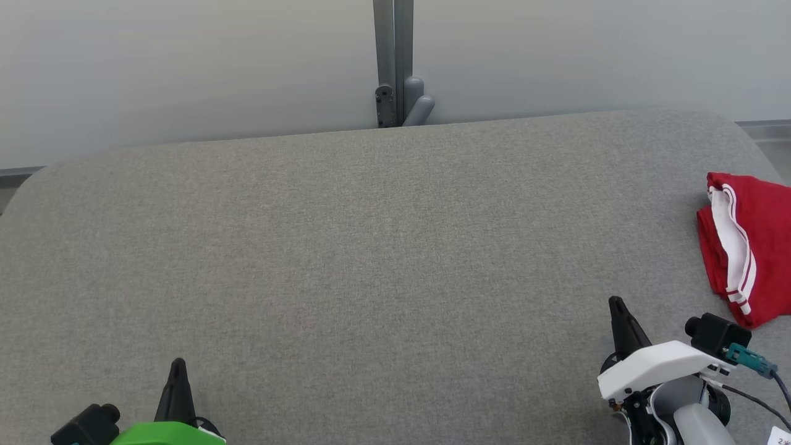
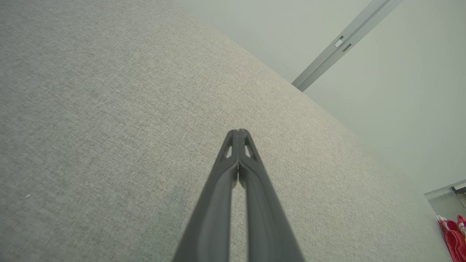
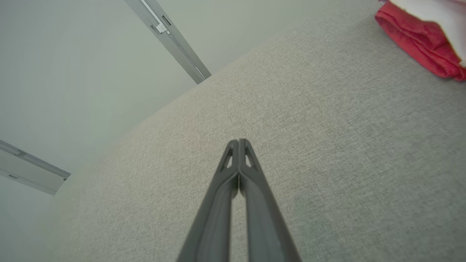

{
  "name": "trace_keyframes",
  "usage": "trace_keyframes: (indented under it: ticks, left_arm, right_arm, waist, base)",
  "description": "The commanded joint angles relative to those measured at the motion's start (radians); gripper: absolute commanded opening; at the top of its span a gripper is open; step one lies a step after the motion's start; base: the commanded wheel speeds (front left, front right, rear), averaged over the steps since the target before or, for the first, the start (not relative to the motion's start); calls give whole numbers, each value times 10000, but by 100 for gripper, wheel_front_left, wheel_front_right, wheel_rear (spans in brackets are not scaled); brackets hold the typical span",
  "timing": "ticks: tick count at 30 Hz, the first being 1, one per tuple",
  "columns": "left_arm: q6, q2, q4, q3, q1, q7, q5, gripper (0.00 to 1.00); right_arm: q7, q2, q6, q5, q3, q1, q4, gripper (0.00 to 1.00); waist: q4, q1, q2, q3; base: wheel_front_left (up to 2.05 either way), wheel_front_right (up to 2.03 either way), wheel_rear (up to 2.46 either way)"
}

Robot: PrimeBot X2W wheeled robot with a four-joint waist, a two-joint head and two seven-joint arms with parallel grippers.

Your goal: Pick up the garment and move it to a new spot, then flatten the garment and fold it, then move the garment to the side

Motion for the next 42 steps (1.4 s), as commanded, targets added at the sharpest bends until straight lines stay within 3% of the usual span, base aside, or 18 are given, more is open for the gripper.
trace_keyframes:
  ticks: [1, 17, 42]
  left_arm:
    - [-66, 48, -199, 42, -327, 80, -333, 0]
    - [-196, 66, -433, 158, -581, 666, -2613, 0]
    - [-339, 86, -700, 295, -897, 1339, -5212, 0]
  right_arm:
    - [79, -43, 2, 375, -54, -101, -241, 0]
    - [699, -58, 1, 2838, -316, 37, -752, 0]
    - [1420, -77, 2, 5696, -620, 179, -1334, 0]
  waist:
    - [1, 0, 0, 1]
    - [7, 0, 0, 17]
    - [15, 0, 0, 40]
  base:
    - [0, 0, 0]
    - [0, 0, 0]
    - [0, 0, 0]
